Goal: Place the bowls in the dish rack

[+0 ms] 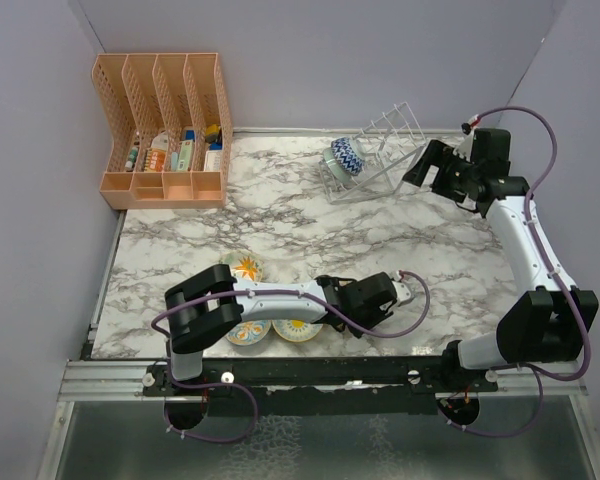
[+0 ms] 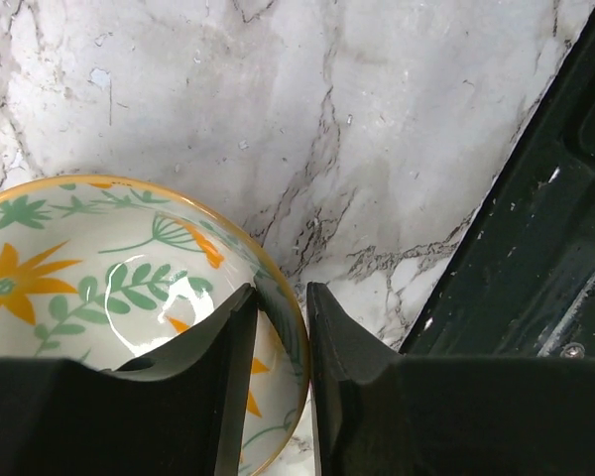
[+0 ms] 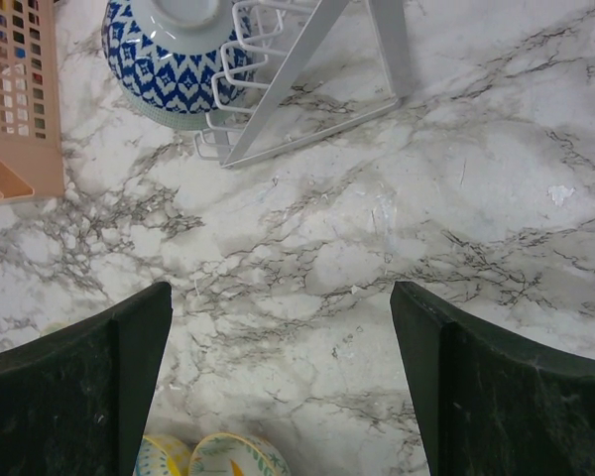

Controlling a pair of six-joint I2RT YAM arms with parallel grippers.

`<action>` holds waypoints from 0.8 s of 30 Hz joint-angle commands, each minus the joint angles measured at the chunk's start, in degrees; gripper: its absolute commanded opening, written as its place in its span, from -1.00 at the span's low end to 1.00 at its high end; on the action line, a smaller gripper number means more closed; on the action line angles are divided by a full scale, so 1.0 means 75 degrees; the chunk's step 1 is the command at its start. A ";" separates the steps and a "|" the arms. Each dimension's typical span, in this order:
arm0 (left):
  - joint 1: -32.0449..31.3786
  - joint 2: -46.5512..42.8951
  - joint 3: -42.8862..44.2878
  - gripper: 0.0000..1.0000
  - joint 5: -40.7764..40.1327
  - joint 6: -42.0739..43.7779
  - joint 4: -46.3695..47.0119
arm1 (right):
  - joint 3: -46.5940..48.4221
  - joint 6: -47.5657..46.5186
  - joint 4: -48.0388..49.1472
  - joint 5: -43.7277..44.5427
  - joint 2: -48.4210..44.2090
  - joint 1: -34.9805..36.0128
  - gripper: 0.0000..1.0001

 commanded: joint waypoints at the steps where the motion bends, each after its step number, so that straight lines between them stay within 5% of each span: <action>1: 0.0002 0.0013 0.0107 -1.00 -0.0354 0.0214 -0.0192 | 0.0400 -0.0155 -0.0153 0.0396 -0.0070 -0.0034 0.83; 12: 0.0230 -0.0641 0.1371 -1.00 -0.1236 0.0643 -0.0877 | 0.0556 0.0193 -0.0131 0.0610 -0.0062 -0.0176 0.83; 24: 0.2234 -0.1657 0.2190 -1.00 0.0687 -0.0279 -0.0491 | 0.0403 0.0186 -0.0271 0.0862 -0.0324 -0.0542 0.83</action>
